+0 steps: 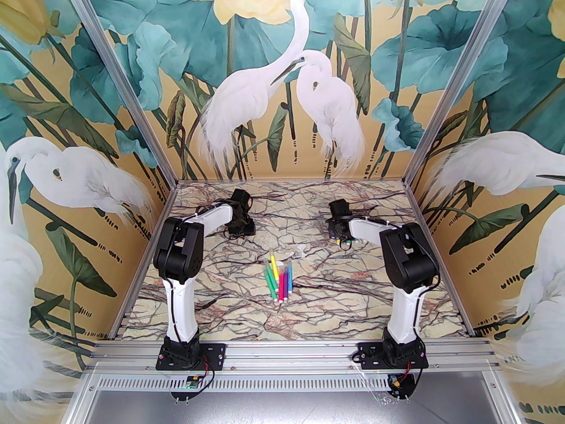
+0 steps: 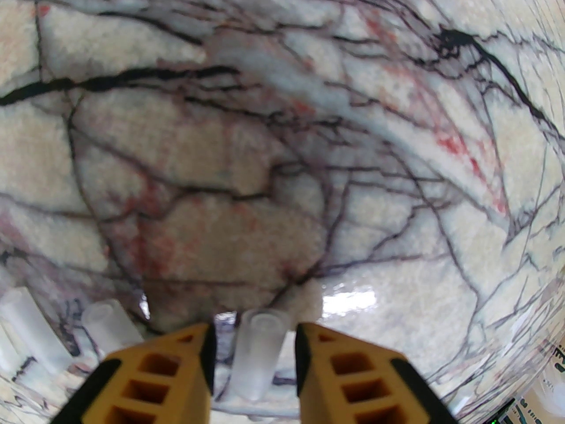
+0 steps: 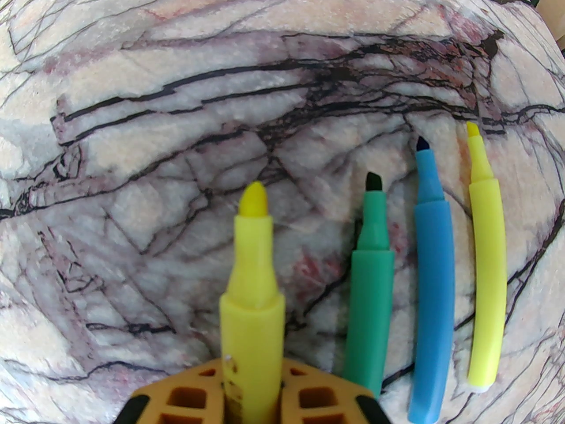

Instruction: Open the pen caps

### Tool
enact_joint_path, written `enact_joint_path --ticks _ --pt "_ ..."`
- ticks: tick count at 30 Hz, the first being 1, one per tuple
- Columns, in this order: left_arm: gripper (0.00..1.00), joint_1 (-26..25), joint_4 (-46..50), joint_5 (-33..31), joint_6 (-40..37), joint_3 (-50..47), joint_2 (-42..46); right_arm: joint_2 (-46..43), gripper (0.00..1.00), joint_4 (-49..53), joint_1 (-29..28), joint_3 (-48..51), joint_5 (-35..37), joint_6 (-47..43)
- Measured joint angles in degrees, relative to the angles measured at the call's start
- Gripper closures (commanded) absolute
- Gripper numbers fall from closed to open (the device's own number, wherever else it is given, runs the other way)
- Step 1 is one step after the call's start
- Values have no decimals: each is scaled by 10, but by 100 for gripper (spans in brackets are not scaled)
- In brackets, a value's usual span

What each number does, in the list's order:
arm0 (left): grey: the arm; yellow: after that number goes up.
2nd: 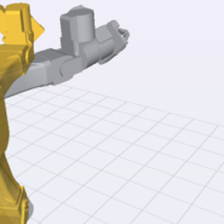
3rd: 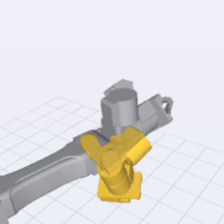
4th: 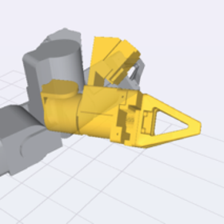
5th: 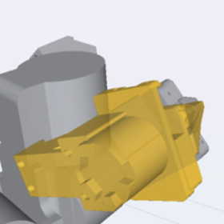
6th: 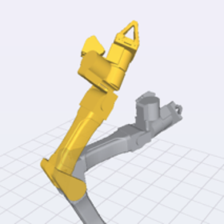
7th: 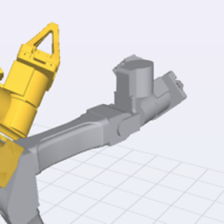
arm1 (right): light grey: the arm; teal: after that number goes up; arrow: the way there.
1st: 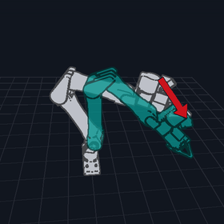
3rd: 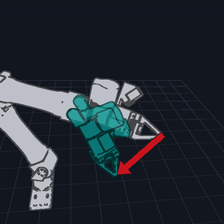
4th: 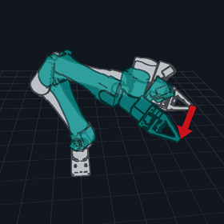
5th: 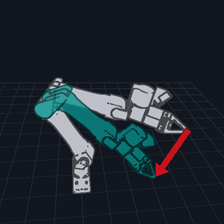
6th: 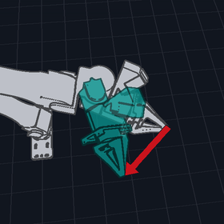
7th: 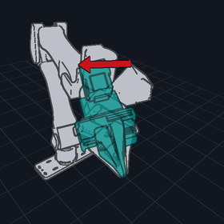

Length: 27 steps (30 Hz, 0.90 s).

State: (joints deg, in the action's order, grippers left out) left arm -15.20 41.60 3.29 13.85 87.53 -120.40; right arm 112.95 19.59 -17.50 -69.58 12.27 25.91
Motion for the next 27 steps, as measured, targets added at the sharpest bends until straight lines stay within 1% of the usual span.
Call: enact_joint_path --ticks 3,8,9,13,17,20,24,27 --pt "60 1 0 5 0 0 0 0 71 2 0 0 3 0" --pt "56 2 0 16 -1 0 4 -2 69 9 2 0 8 0" --pt "54 2 0 19 -1 -2 8 -3 69 12 2 0 10 0" --pt "42 2 -4 36 -5 -12 42 -19 58 35 3 0 14 -5" --pt "31 2 -26 55 -12 -37 111 -70 52 48 -1 5 13 -12" --pt "25 2 -54 65 -15 -66 171 -118 48 57 -11 5 13 -19" --pt "19 2 -99 76 -14 -121 251 -166 45 75 -47 6 10 -30" --pt "14 2 -131 78 -14 -172 301 -186 44 87 -78 16 -5 -35"
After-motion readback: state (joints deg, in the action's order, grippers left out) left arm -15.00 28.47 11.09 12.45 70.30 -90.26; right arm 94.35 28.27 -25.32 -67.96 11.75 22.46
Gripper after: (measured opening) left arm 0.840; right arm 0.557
